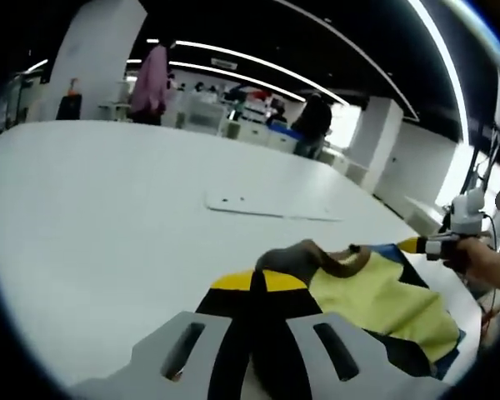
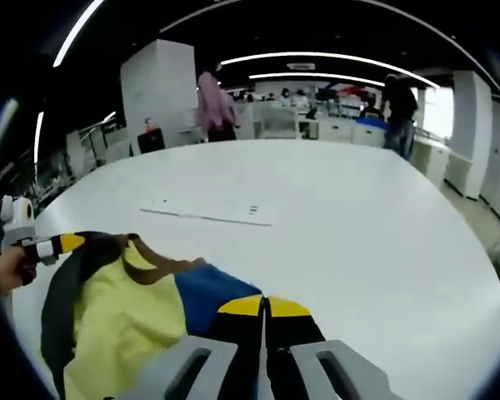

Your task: Fold the garment on the visible template until the final outline fits inside the template.

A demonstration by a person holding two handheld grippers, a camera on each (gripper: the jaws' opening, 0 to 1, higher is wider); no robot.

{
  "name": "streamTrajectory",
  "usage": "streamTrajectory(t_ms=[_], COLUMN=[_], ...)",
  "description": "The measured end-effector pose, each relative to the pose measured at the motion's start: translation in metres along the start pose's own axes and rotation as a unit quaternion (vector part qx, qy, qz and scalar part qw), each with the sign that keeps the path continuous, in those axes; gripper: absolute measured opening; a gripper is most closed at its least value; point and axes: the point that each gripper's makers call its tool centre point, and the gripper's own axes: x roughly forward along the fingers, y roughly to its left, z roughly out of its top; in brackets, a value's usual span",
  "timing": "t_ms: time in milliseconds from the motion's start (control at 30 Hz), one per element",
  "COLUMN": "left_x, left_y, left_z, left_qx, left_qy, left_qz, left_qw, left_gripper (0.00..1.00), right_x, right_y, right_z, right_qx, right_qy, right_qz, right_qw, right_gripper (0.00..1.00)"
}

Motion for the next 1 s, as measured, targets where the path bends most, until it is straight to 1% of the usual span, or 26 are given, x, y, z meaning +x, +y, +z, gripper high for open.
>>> streamTrajectory(t_ms=[167, 267, 333, 367, 400, 433, 467, 500, 533, 600, 700, 733, 767, 833, 900, 933, 1000], left_x=[0.002, 0.002, 0.002, 0.001, 0.0, -0.001, -0.002, -0.004, -0.005, -0.008, -0.016, -0.019, -0.022, -0.028, -0.034, -0.036, -0.043], left_y=[0.004, 0.007, 0.007, 0.007, 0.006, 0.005, 0.004, 0.002, 0.002, 0.002, 0.0, 0.0, 0.0, -0.001, -0.004, -0.005, -0.012], left_z=[-0.007, -0.01, -0.011, -0.011, -0.01, -0.009, -0.008, -0.007, -0.006, -0.005, -0.003, -0.002, -0.001, -0.001, 0.0, 0.001, 0.001], left_qx=[0.005, 0.028, 0.031, 0.037, 0.049, 0.054, 0.06, 0.066, 0.069, 0.081, 0.089, 0.093, 0.106, 0.108, 0.114, 0.119, 0.123], left_qy=[0.014, 0.019, 0.02, 0.022, 0.022, 0.021, 0.021, 0.02, 0.02, 0.023, 0.021, 0.021, 0.018, 0.02, 0.018, 0.017, 0.016], left_qz=[0.004, 0.011, 0.013, 0.015, 0.015, 0.015, 0.013, 0.01, 0.01, 0.01, 0.004, 0.005, 0.006, 0.004, -0.001, -0.004, -0.016], left_qw=[0.9999, 0.9994, 0.9992, 0.999, 0.9984, 0.9982, 0.9979, 0.9976, 0.9974, 0.9964, 0.9958, 0.9954, 0.9942, 0.994, 0.9933, 0.9928, 0.9921], left_gripper=[0.0, 0.0, 0.0, 0.01, 0.01, 0.02, 0.04, 0.06, 0.07, 0.12, 0.18, 0.2, 0.21, 0.26, 0.29, 0.31, 0.35], right_x=[0.006, 0.008, 0.009, 0.008, 0.007, 0.006, 0.006, 0.004, 0.002, -0.004, -0.012, -0.016, -0.019, -0.027, -0.035, -0.041, -0.049], right_y=[-0.001, 0.002, 0.006, 0.004, 0.004, 0.009, 0.011, 0.012, 0.015, 0.02, 0.028, 0.033, 0.036, 0.045, 0.05, 0.054, 0.06], right_z=[-0.006, -0.007, -0.007, -0.007, -0.008, -0.009, -0.009, -0.01, -0.011, -0.013, -0.011, -0.01, -0.009, -0.008, -0.007, -0.007, -0.008], right_qx=[-0.008, -0.007, 0.001, 0.01, 0.008, 0.012, 0.015, 0.013, 0.01, 0.004, -0.005, -0.011, -0.013, -0.021, -0.034, -0.046, -0.054], right_qy=[0.011, 0.017, 0.017, 0.017, 0.018, 0.021, 0.023, 0.024, 0.028, 0.035, 0.036, 0.036, 0.036, 0.038, 0.038, 0.04, 0.043], right_qz=[-0.002, 0.007, 0.022, 0.014, 0.015, 0.029, 0.035, 0.037, 0.042, 0.052, 0.066, 0.077, 0.084, 0.107, 0.116, 0.124, 0.135], right_qw=[0.9999, 0.9998, 0.9996, 0.9997, 0.9997, 0.9993, 0.999, 0.9989, 0.9987, 0.998, 0.9972, 0.9963, 0.9957, 0.9933, 0.9919, 0.9903, 0.9884], right_gripper=[0.0, 0.0, 0.0, 0.0, 0.0, 0.0, 0.03, 0.07, 0.14, 0.21, 0.31, 0.36, 0.4, 0.46, 0.49, 0.52, 0.58])
